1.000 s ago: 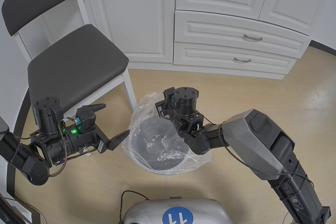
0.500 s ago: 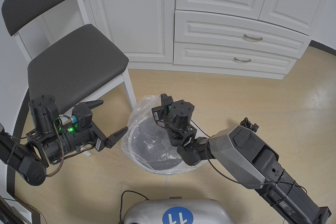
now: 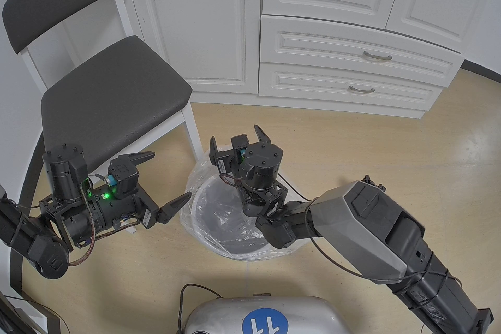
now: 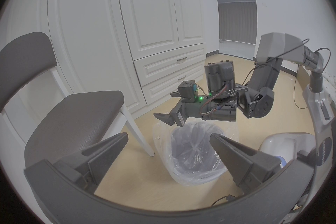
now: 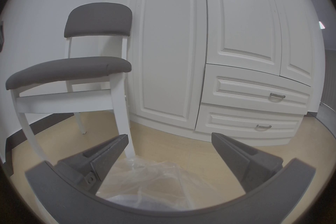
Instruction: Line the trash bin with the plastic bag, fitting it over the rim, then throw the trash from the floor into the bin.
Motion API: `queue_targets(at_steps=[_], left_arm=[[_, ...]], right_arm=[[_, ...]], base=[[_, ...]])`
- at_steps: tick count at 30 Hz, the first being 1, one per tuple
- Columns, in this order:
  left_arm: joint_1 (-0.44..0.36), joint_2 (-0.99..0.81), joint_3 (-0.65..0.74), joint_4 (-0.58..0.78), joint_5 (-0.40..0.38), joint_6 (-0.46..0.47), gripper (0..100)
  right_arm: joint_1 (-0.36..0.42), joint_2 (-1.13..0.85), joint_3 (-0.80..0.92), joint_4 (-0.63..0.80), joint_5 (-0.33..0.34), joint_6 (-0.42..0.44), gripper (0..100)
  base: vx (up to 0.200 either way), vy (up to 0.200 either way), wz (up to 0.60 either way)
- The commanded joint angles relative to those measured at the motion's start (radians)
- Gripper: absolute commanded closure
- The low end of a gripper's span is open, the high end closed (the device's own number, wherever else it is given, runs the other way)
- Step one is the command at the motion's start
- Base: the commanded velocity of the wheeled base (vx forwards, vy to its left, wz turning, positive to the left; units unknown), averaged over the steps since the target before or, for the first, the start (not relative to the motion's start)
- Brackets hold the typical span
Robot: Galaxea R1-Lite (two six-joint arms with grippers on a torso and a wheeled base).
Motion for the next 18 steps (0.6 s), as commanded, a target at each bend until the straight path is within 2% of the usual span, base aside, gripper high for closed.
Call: queue_targets(at_steps=[1,3,4,5,6,8,11,13,18], left_arm=[[-0.001,-0.003,0.002,-0.001,0.0,0.0,0],[-0.003,-0.003,0.001,-0.001,-0.002,-0.005,0],[-0.003,-0.003,0.001,-0.001,-0.002,-0.005,0],[-0.01,-0.001,0.001,0.002,-0.003,-0.006,0],[-0.015,-0.001,0.001,0.005,-0.003,-0.006,0],[-0.029,0.002,-0.002,0.013,-0.003,-0.009,0],[-0.043,0.009,-0.006,0.015,-0.003,-0.012,0],[-0.05,0.013,-0.007,0.015,-0.003,-0.023,0],[-0.075,0.039,-0.059,0.13,0.012,-0.08,0]], right_arm=[[0.034,-0.335,0.485,0.009,0.034,-0.026,0],[0.037,-0.436,0.637,-0.003,0.07,-0.033,0],[0.039,-0.445,0.649,-0.003,0.071,-0.033,0],[0.04,-0.55,0.796,-0.005,0.091,-0.028,0],[0.039,-0.57,0.824,-0.007,0.094,-0.026,0],[0.026,-0.655,0.951,-0.037,0.096,0.023,0],[0.01,-0.711,1.062,-0.097,0.071,0.133,0],[0.0,-0.734,1.102,-0.099,0.056,0.173,0],[-0.009,-0.766,1.211,-0.091,0.034,0.297,0]], base=[[0.0,0.0,0.0],[0.0,0.0,0.0],[0.0,0.0,0.0],[0.0,0.0,0.0],[0.0,0.0,0.0],[0.0,0.0,0.0],[0.0,0.0,0.0],[0.0,0.0,0.0],[0.0,0.0,0.0]])
